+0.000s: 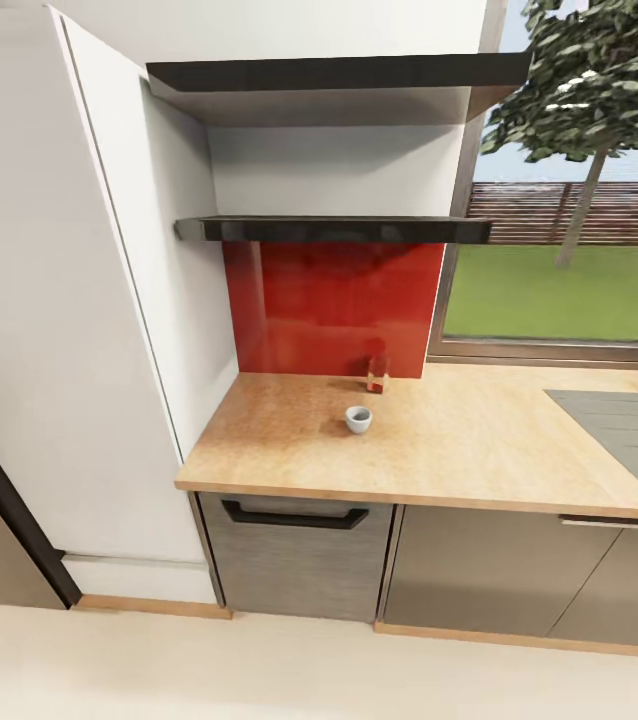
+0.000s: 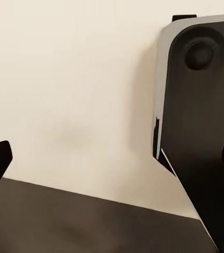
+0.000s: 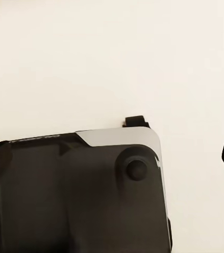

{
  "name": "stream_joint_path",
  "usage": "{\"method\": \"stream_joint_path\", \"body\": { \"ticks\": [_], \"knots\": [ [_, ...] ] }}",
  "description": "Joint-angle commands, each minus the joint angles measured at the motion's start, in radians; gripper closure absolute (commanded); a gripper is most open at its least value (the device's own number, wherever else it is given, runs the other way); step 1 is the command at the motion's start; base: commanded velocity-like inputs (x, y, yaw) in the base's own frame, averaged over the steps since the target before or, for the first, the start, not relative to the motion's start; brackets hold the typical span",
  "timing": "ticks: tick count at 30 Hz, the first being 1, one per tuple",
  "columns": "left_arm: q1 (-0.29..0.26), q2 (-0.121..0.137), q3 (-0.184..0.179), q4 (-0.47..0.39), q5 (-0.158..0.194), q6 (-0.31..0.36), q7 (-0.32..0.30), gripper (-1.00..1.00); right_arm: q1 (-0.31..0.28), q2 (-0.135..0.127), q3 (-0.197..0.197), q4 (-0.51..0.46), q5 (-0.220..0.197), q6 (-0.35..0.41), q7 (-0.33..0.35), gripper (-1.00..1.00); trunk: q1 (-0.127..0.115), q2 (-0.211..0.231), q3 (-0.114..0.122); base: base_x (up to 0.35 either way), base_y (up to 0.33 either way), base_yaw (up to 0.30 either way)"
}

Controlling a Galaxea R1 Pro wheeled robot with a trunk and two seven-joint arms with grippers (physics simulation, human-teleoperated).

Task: Set up a coffee station on the kitchen countertop: keep the coffee maker on the countertop, move the bottle of coffee from the kitchen shelf to the counter next to the coffee maker, place a paper coffee filter on top of the coffee maker, put the saucer next to the coffee maker with the coffee cup on the saucer, and place the electric kettle next to the coffee maker.

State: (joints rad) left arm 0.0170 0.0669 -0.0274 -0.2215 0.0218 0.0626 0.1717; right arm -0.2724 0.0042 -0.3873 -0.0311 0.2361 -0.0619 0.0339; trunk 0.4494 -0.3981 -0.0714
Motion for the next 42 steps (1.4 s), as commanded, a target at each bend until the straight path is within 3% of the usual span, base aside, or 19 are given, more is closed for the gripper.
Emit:
{"method": "stream_joint_path", "body": {
  "ticks": [1,8,11,14,18,23,25,26,28,31,34,35,38,40,42],
  "knots": [
    [0.001,0.000,-0.003,-0.004,0.002,0.007,0.003,-1.00,-0.001,0.001,-0.009,0.000,0.009,-0.002,0.003,-1.00,0.001,-0.002,-0.002,0.000,0.000,0.000],
    [0.001,0.000,-0.004,-0.003,0.000,0.006,0.003,-1.00,-0.001,0.002,-0.009,-0.019,0.008,-0.002,0.004,-1.00,0.001,-0.002,-0.002,0.000,0.000,0.000],
    [0.002,-0.001,-0.005,-0.003,0.000,0.006,0.003,-1.00,-0.001,0.014,-0.009,-0.047,0.008,-0.003,0.004,-1.00,0.001,-0.002,-0.002,0.000,0.000,0.000],
    [0.006,-0.001,-0.005,-0.002,0.001,0.005,0.003,-1.00,-0.001,0.040,-0.008,-0.121,0.008,-0.004,0.005,-1.00,0.001,-0.002,-0.002,0.000,0.000,0.000],
    [0.007,-0.001,-0.005,-0.002,0.004,0.005,0.003,-1.00,-0.001,0.105,-0.007,-0.275,0.008,-0.004,0.005,-1.00,0.001,-0.002,-0.002,0.000,0.000,0.000],
    [0.008,-0.002,-0.005,-0.002,0.009,0.000,0.003,-1.00,-0.001,0.163,-0.007,-0.446,0.006,-0.004,0.005,-1.00,0.001,-0.002,-0.002,0.000,0.000,0.000],
    [0.008,-0.002,-0.004,-0.002,0.009,-0.027,0.003,-1.00,-0.001,0.170,-0.004,-0.555,0.005,-0.003,0.005,-1.00,0.001,-0.002,-0.002,0.000,0.000,0.000],
    [0.008,-0.003,-0.004,0.019,0.008,-0.087,0.003,-1.00,-0.001,0.170,0.121,-0.698,0.000,0.001,0.009,-1.00,0.001,-0.002,-0.002,0.000,0.000,0.000],
    [0.008,-0.004,-0.003,0.036,0.007,-0.099,0.003,-1.00,-0.001,0.170,0.204,-0.751,-0.002,0.002,0.008,-1.00,0.001,-0.002,-0.002,0.000,0.000,0.000],
    [0.009,0.000,-0.003,0.050,0.006,-0.101,0.003,-1.00,-0.001,0.170,0.281,-0.824,-0.004,0.002,0.008,-1.00,0.001,-0.002,-0.002,0.000,0.000,0.000],
    [0.012,0.006,-0.003,0.071,0.005,-0.094,0.004,-1.00,-0.001,0.170,0.309,-0.918,-0.005,0.003,0.008,-1.00,0.001,-0.002,-0.002,0.000,0.000,0.000],
    [0.012,0.008,-0.004,0.089,0.003,-0.098,0.005,-1.00,-0.001,0.170,0.342,-1.043,-0.072,0.006,0.007,-1.00,0.001,-0.002,-0.002,0.000,0.000,0.000],
    [0.011,0.013,-0.004,0.098,0.003,-0.097,0.005,-1.00,-0.001,0.170,0.393,-1.174,-0.208,0.010,0.004,-1.00,0.001,-0.002,-0.002,0.000,0.000,0.000],
    [0.011,0.017,-0.004,0.100,0.003,-0.092,0.006,-1.00,-0.001,0.170,0.412,-1.259,-0.265,0.021,0.003,-1.00,0.001,-0.002,-0.002,0.000,0.000,0.000],
    [0.011,0.030,-0.003,0.101,0.005,-0.090,0.008,-1.00,-0.001,0.170,0.421,-1.352,-0.294,0.052,0.002,-1.00,0.001,-0.002,-0.002,0.000,0.000,0.000]
  ]
}}
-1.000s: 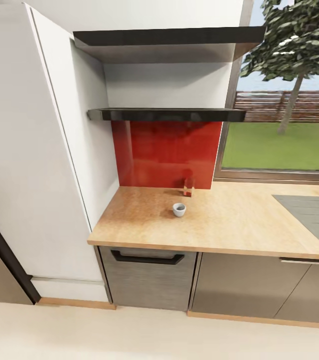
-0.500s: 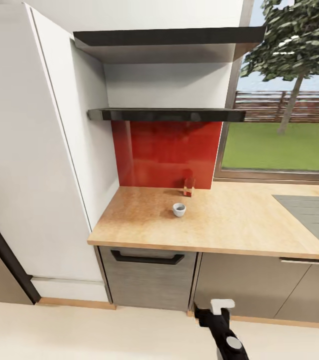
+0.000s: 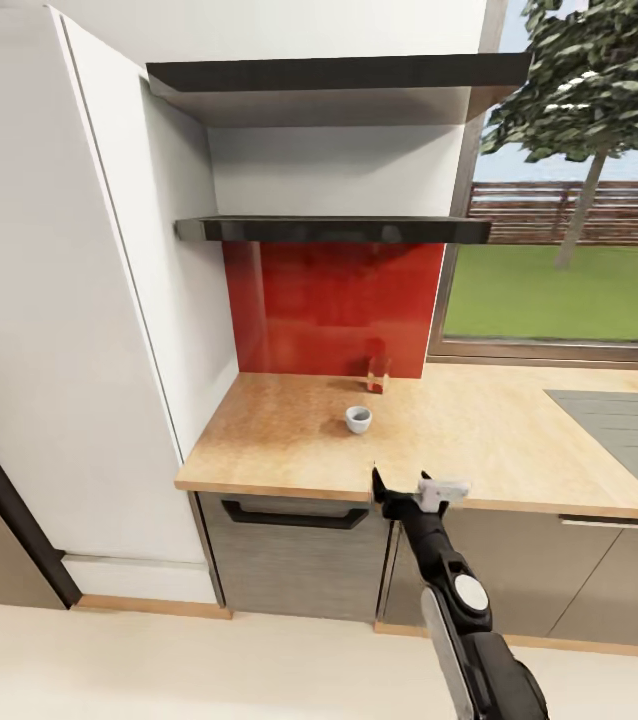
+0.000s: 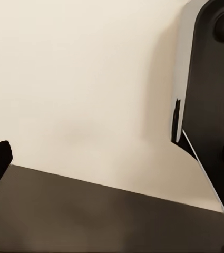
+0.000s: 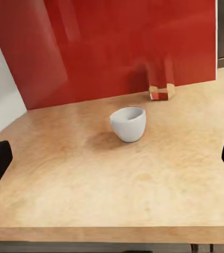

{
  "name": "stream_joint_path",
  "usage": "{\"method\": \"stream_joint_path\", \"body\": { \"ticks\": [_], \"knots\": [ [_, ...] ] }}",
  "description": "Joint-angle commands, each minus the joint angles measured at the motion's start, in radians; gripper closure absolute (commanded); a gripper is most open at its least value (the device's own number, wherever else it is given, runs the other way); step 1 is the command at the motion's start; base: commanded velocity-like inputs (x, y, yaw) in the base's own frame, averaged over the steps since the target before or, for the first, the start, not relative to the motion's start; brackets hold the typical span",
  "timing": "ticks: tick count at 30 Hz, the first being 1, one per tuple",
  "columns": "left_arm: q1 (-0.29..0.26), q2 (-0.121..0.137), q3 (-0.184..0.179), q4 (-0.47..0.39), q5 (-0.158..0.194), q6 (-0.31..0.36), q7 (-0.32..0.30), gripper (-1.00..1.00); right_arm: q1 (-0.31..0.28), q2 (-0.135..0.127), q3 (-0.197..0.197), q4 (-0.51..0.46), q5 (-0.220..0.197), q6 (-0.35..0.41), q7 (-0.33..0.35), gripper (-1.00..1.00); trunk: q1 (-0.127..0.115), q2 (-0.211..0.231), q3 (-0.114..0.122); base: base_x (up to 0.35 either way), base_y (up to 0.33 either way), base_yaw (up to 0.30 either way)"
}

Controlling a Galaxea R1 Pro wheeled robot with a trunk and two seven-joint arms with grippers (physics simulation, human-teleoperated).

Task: Set up a coffee station on the kitchen countertop: keep the coffee maker on the countertop, move the bottle of coffee from the kitchen shelf to the counter next to the coffee maker, place a paper coffee filter on top of the coffee maker, put the saucer next to the coffee maker with the coffee cup on the saucer, and place the electric kettle next to the coffee maker.

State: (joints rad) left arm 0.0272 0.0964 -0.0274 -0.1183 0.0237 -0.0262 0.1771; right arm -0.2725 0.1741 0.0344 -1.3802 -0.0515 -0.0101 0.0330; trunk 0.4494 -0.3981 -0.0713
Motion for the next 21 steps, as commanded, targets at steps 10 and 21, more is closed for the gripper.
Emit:
{"method": "stream_joint_path", "body": {
  "ticks": [10,21],
  "knots": [
    [0.000,0.003,-0.009,-0.003,0.002,0.001,0.000,-1.00,-0.208,0.000,0.005,-0.053,-0.017,0.294,-0.163,-1.00,0.001,-0.002,-0.002,0.000,0.000,0.000],
    [0.000,0.004,-0.005,-0.003,0.002,0.003,0.001,-1.00,-0.479,0.000,-0.004,0.168,-0.019,0.522,-0.422,-1.00,0.001,-0.002,-0.002,0.095,0.058,0.000]
  ]
}}
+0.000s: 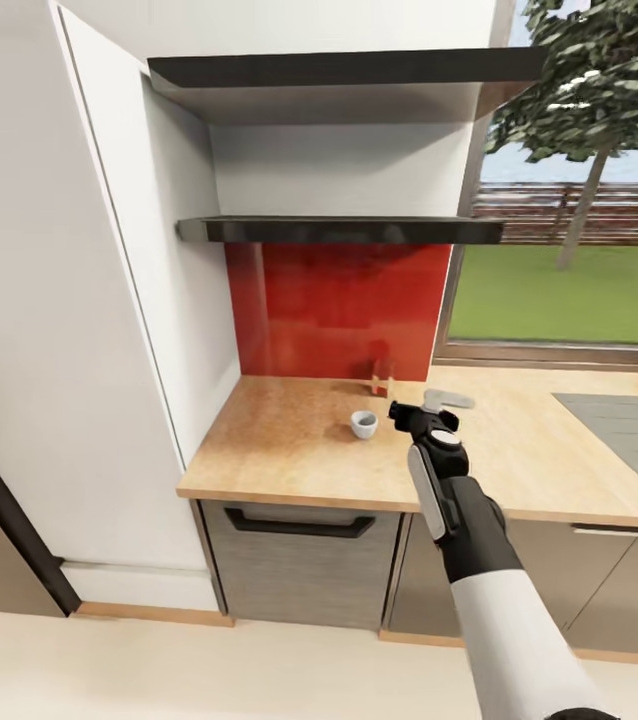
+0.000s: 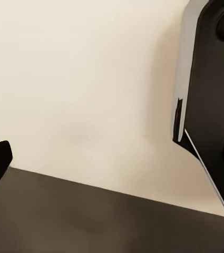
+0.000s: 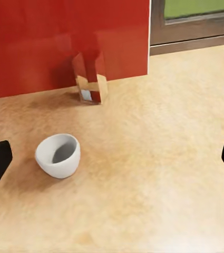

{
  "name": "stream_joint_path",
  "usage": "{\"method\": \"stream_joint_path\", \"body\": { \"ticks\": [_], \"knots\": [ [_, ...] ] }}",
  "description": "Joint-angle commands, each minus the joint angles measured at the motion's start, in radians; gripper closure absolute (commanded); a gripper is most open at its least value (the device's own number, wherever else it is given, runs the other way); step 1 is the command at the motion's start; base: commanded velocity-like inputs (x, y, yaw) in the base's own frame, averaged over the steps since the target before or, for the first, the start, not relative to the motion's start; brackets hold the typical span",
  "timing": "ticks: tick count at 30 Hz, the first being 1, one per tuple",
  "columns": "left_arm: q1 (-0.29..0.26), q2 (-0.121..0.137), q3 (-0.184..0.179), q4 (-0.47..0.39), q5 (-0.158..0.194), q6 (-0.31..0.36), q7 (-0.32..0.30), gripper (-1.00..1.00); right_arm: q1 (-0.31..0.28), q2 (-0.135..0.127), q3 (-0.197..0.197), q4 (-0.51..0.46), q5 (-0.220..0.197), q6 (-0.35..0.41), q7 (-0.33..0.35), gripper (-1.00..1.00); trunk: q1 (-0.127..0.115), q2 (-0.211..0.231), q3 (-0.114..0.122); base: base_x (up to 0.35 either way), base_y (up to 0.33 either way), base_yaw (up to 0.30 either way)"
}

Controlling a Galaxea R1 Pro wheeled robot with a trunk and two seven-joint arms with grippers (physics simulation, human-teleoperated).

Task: Set up a coffee station on the kitchen countertop: keep the coffee maker on the countertop, move the bottle of coffee from the kitchen shelf to the counter next to the coffee maker, place a paper coffee filter on top of the coffee maker, put the saucer next to the coffee maker with the coffee cup on the saucer, and place the electric kettle next to the coffee maker.

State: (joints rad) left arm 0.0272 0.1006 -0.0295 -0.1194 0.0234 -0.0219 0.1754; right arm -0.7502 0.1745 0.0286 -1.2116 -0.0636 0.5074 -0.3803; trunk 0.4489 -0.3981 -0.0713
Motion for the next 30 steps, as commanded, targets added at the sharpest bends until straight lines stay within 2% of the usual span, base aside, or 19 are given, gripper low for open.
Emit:
{"method": "stream_joint_path", "body": {
  "ticks": [1,9,15,22,30],
  "knots": [
    [0.000,0.000,-0.003,-0.002,0.003,-0.001,0.003,-1.00,-0.002,0.000,0.002,0.004,-0.007,0.009,-0.010,-1.00,0.001,-0.002,-0.002,0.280,0.212,0.000],
    [0.000,0.005,-0.003,-0.002,0.003,-0.001,0.004,-1.00,-0.003,0.000,0.007,0.012,-0.004,0.016,-0.011,-1.00,0.001,-0.002,-0.002,0.287,0.208,0.000],
    [0.000,0.002,-0.006,-0.001,0.001,-0.001,0.002,-1.00,-0.002,0.000,0.007,0.038,-0.003,0.017,-0.011,-1.00,0.001,-0.002,-0.002,0.327,0.050,-0.012],
    [0.000,0.002,-0.006,0.000,0.001,-0.001,0.003,-1.00,-0.002,0.000,0.009,0.089,-0.005,0.016,-0.010,-1.00,0.001,-0.002,-0.002,0.330,0.002,-0.203],
    [0.000,0.002,-0.006,0.001,0.001,-0.001,0.004,-1.00,-0.002,0.000,0.013,0.111,-0.005,0.016,-0.008,-1.00,0.001,-0.002,-0.002,0.061,0.000,-0.100]
  ]
}}
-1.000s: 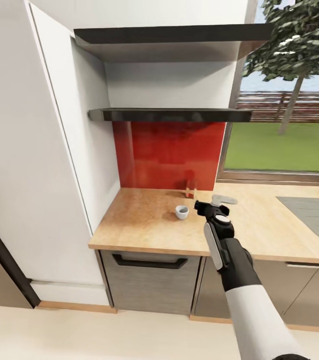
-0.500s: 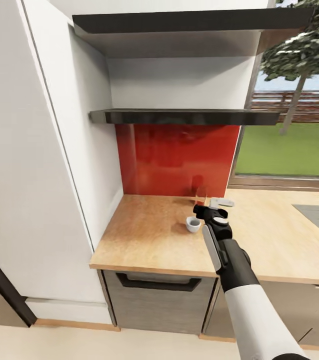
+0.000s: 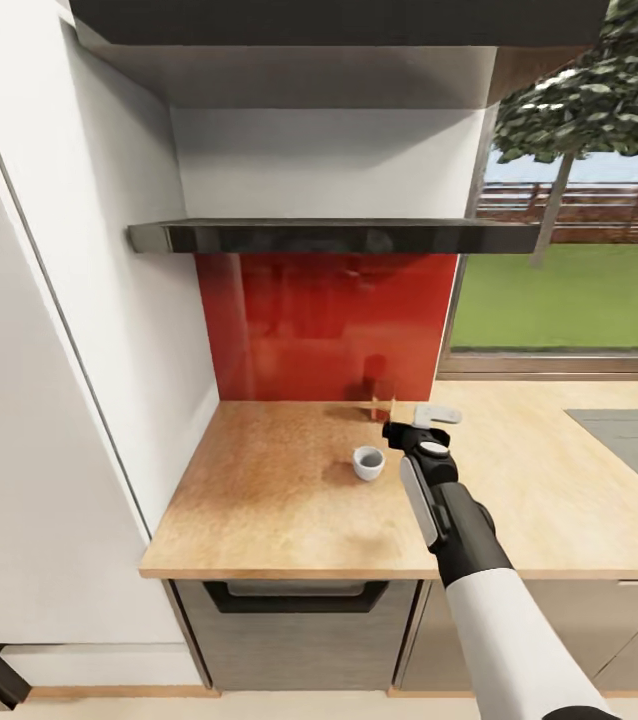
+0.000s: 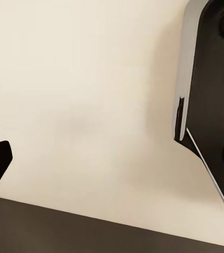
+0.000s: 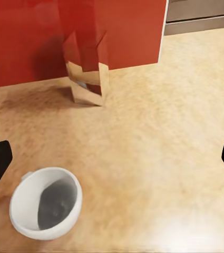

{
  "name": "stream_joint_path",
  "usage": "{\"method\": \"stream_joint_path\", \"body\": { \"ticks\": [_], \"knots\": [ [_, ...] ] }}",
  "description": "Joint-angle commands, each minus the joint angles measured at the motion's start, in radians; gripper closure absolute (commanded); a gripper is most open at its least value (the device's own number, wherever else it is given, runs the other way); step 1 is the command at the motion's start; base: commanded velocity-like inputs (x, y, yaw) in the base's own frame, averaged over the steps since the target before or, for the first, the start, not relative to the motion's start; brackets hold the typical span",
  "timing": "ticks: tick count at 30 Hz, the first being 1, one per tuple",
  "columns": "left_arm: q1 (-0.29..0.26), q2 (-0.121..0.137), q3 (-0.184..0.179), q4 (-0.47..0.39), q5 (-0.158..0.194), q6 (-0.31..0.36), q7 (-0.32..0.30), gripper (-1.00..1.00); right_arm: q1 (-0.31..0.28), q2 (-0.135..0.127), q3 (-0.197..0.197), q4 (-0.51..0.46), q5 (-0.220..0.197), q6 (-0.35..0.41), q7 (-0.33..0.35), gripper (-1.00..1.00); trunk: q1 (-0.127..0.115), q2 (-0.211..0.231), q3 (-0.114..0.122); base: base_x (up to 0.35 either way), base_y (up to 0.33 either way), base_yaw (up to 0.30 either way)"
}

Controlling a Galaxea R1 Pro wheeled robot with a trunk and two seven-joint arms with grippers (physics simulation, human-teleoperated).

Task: Set up a coffee station on the kitchen countertop: keep the coffee maker on the countertop, move the bottle of coffee from the kitchen shelf to the counter next to the coffee maker, place a paper coffee filter on top of the coffee maker, put the saucer next to the coffee maker with the coffee cup on the saucer, and place the electric kettle next to the coffee maker.

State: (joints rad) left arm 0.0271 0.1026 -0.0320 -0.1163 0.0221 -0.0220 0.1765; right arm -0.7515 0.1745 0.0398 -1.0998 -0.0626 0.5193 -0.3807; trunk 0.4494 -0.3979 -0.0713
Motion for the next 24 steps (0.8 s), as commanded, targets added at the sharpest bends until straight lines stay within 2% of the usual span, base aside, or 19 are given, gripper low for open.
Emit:
{"method": "stream_joint_path", "body": {
  "ticks": [1,9,19,24],
  "knots": [
    [0.000,0.000,-0.003,-0.002,0.002,-0.001,0.003,-1.00,-0.001,0.000,0.003,0.008,-0.006,0.004,-0.008,-1.00,0.001,-0.002,-0.002,0.004,0.000,-0.008],
    [0.000,0.001,-0.003,0.017,0.002,-0.001,0.003,-1.00,-0.001,0.000,0.004,0.055,-0.008,0.004,-0.006,-1.00,0.001,-0.002,-0.002,0.150,0.034,-0.002],
    [0.000,-0.001,-0.005,0.028,0.002,-0.002,0.002,-1.00,-0.001,0.000,0.002,0.087,-0.008,0.004,-0.005,-1.00,0.001,-0.002,-0.002,0.033,0.005,0.000],
    [0.000,-0.002,-0.005,0.031,0.002,-0.002,0.002,-1.00,-0.001,0.000,0.002,0.114,-0.008,0.003,-0.004,-1.00,0.001,-0.002,-0.002,0.222,0.000,0.000]
  ]
}}
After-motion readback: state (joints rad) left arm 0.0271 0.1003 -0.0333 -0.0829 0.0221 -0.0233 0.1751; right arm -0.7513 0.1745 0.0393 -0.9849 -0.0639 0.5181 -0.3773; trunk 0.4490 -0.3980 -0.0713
